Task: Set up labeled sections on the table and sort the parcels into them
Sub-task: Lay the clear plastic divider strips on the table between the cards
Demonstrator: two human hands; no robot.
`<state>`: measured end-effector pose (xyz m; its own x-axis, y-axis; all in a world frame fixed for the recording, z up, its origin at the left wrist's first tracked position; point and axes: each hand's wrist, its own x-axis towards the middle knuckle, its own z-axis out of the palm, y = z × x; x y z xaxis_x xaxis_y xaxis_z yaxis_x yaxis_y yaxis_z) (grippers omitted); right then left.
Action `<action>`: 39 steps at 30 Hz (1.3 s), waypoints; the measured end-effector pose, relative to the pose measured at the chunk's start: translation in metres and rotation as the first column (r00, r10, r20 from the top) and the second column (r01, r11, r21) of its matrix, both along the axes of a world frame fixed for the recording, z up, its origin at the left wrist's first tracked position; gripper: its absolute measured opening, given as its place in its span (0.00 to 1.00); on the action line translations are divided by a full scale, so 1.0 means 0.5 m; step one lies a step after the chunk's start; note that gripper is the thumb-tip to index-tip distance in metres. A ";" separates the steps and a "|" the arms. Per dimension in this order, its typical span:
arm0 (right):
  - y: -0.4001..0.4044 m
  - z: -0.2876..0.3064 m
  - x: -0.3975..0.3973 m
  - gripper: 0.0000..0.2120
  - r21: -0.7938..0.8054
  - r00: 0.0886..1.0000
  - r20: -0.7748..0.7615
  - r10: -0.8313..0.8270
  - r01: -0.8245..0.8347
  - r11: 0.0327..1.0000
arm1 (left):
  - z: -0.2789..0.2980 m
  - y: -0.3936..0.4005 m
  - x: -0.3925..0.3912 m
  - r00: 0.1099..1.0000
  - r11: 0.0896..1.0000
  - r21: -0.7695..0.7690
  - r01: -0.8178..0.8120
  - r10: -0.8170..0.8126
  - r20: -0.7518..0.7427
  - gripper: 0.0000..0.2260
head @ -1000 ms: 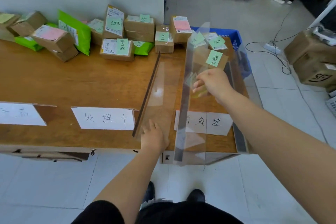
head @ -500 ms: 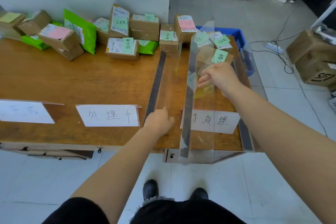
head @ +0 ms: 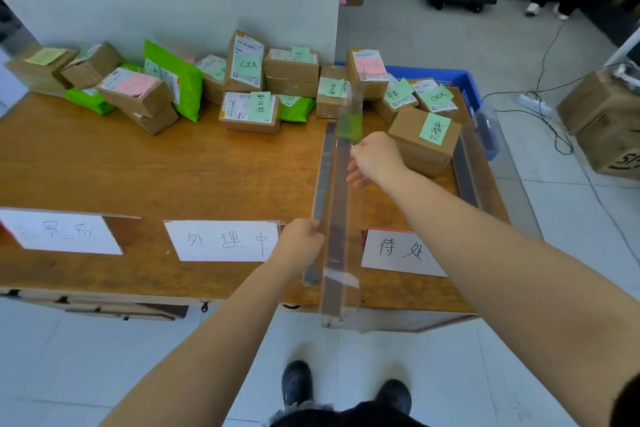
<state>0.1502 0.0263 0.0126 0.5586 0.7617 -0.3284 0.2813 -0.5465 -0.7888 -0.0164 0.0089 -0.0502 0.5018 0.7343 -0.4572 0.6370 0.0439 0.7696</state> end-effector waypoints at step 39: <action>0.024 -0.153 -0.028 0.17 -0.049 0.998 -0.049 0.034 -0.036 0.998 | -0.044 0.060 0.065 1.000 0.989 0.150 0.007 -0.009 0.009 0.23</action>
